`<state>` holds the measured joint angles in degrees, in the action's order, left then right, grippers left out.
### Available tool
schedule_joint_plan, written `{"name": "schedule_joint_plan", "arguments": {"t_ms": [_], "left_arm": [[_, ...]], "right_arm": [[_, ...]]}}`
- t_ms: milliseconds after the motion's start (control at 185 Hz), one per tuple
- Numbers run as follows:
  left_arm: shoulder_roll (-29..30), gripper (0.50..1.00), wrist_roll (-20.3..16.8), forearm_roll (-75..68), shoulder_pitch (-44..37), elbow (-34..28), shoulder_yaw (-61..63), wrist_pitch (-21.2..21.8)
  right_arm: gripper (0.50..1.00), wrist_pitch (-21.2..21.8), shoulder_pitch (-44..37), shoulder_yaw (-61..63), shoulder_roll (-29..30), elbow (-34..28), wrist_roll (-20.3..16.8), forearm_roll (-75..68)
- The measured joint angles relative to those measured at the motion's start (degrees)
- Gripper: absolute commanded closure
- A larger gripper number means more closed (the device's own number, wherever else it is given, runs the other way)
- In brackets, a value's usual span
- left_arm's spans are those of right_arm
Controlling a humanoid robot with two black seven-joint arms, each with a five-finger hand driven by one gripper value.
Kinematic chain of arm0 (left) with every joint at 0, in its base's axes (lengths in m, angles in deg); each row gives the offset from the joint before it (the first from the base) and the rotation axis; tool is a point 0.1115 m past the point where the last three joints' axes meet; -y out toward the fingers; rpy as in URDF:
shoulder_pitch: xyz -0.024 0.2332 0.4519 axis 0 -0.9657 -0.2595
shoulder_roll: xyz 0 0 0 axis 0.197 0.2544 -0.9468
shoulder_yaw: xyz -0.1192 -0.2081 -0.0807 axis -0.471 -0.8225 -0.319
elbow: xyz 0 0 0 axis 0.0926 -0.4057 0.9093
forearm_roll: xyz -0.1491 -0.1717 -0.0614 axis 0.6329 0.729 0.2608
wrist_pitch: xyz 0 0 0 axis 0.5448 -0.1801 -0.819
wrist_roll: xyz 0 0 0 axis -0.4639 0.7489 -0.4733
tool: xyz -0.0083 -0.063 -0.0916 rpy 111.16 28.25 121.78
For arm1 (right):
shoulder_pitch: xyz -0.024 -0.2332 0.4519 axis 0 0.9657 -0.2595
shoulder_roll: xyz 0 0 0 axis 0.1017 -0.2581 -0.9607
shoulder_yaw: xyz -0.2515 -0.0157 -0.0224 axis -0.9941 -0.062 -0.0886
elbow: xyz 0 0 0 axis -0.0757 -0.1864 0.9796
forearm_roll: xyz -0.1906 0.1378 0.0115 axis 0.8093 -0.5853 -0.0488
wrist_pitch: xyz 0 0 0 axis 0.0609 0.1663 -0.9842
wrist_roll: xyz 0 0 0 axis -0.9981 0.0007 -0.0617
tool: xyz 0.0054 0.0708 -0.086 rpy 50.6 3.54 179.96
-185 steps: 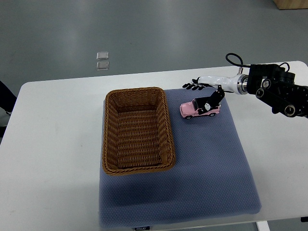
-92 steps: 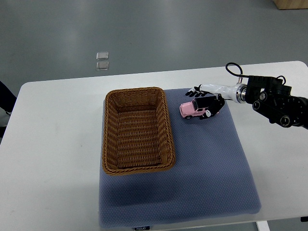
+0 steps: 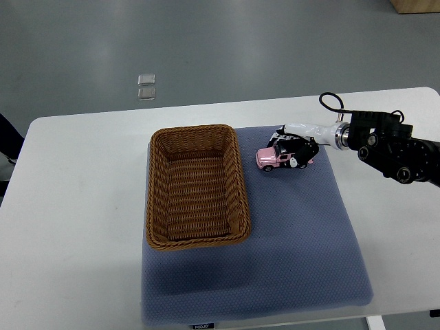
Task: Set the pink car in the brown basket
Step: 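Close the right hand's fingers around the pink car's body, then lift the pink car and carry it over the wicker basket, then lower the car into the basket and open the right hand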
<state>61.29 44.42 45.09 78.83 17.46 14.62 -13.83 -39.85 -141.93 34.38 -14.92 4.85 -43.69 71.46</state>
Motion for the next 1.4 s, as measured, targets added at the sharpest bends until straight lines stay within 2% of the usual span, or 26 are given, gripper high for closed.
{"name": "schedule_joint_plan", "arguments": {"t_ms": [179,368,515,655,975,1094,1132,1203,1246,1251,1278,1349,1398], "left_arm": [[0.0,0.5,0.0,0.0,0.0,0.0,0.0,0.0],[0.0,0.5,0.0,0.0,0.0,0.0,0.0,0.0],[0.0,0.5,0.0,0.0,0.0,-0.02,0.0,0.02],[0.0,0.5,0.0,0.0,0.0,-0.02,0.0,0.02],[0.0,0.5,0.0,0.0,-0.02,-0.01,0.0,0.02],[0.0,0.5,-0.01,0.0,0.02,-0.01,0.0,0.02],[0.0,0.5,0.0,0.0,0.01,-0.01,0.0,0.02],[0.0,0.5,0.0,0.0,0.0,0.0,0.0,0.02],[0.0,0.5,0.0,0.0,0.0,0.0,0.0,0.02],[0.0,0.5,0.0,0.0,0.0,0.0,0.0,0.02],[0.0,0.5,0.0,0.0,0.0,0.0,0.0,0.02],[0.0,0.5,0.0,0.0,0.01,0.0,0.0,0.02],[0.0,0.5,0.0,0.0,0.02,0.0,0.0,0.02]], "right_arm": [[1.0,1.06,-1.53,1.39,-0.94,-0.25,0.1,-1.58],[1.0,6.42,-3.14,6.44,-2.94,-0.5,0.09,-7.08],[1.0,7.62,-4.59,7.64,-2.94,-1.82,0.24,-8.19],[1.0,7.74,-6.13,7.42,-1.6,-3.95,0.52,-8.05],[1.0,7.29,-10.16,3.0,7.74,-4.18,0.29,-7.09],[0.957,6.07,-9.98,0.62,12.15,-3.78,0.07,-7.02],[0.924,5.51,-9.84,0.06,12.94,-3.64,0.02,-7.01],[0.895,4.57,-9.59,-1.26,13.83,-2.95,-0.04,-7.01],[0.832,4.08,-9.25,-1.99,14.29,-2.63,-0.05,-7.02],[0.81,4.03,-9.2,-2.05,14.34,-2.6,-0.05,-7.02],[0.773,3.81,-8.94,-2.31,14.58,-2.49,-0.05,-7.03],[0.636,3.2,-8.21,-2.65,15.04,-2.15,-0.05,-7.06],[0.609,2.88,-7.81,-2.69,15.15,-2.0,-0.05,-7.17]]}}
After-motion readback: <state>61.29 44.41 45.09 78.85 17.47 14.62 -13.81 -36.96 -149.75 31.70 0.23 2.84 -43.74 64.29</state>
